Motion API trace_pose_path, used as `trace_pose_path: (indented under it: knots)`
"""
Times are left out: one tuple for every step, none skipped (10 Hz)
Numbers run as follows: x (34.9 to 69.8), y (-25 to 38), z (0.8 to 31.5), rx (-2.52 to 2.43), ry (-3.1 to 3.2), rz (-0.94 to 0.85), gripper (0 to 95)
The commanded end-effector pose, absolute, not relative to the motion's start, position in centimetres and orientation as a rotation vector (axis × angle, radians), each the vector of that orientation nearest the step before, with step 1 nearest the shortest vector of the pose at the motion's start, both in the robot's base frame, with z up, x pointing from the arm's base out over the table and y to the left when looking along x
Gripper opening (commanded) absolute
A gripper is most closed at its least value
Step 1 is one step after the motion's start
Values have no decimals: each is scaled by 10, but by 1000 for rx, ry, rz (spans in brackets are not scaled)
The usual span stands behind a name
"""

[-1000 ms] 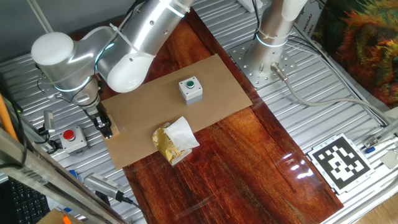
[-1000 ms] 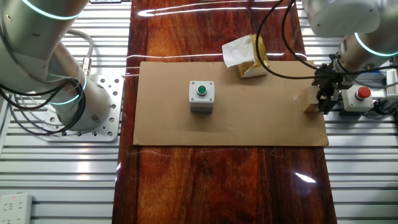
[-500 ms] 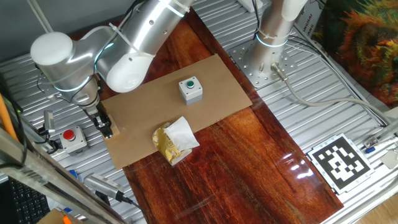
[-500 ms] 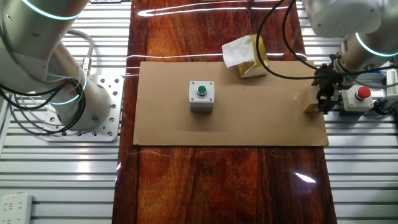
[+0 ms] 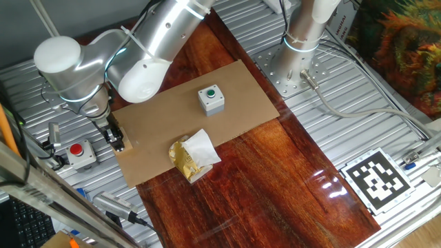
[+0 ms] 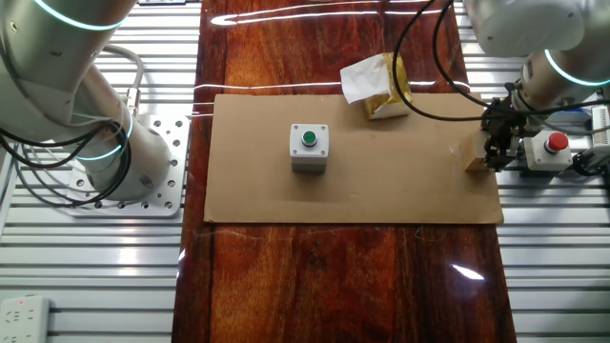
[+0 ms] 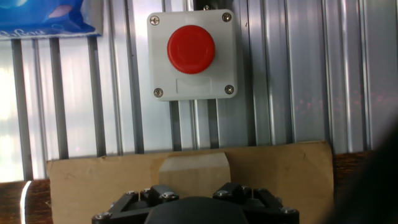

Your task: Hold a small block with the gripper and sweep it from left to right on the table

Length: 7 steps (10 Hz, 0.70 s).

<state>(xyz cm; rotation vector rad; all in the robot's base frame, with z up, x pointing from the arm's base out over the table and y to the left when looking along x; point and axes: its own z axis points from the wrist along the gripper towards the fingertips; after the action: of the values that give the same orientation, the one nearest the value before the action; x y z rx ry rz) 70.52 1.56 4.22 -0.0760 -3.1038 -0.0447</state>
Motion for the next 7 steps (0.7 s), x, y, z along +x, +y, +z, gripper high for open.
trace_pose_path:
  knots:
    - [706,16,42,-75,-3102,-46,570]
    - [706,16,42,-77,-3100,-46,570]
    - [705,16,42,-78,-3099,-45,570]
    - [705,16,42,-78,-3098,-46,570]
    - [705,16,42,-80,-3095,-46,570]
    - [705,15,42,-80,-3093,-46,570]
    - [705,15,42,-79,-3091,-45,570]
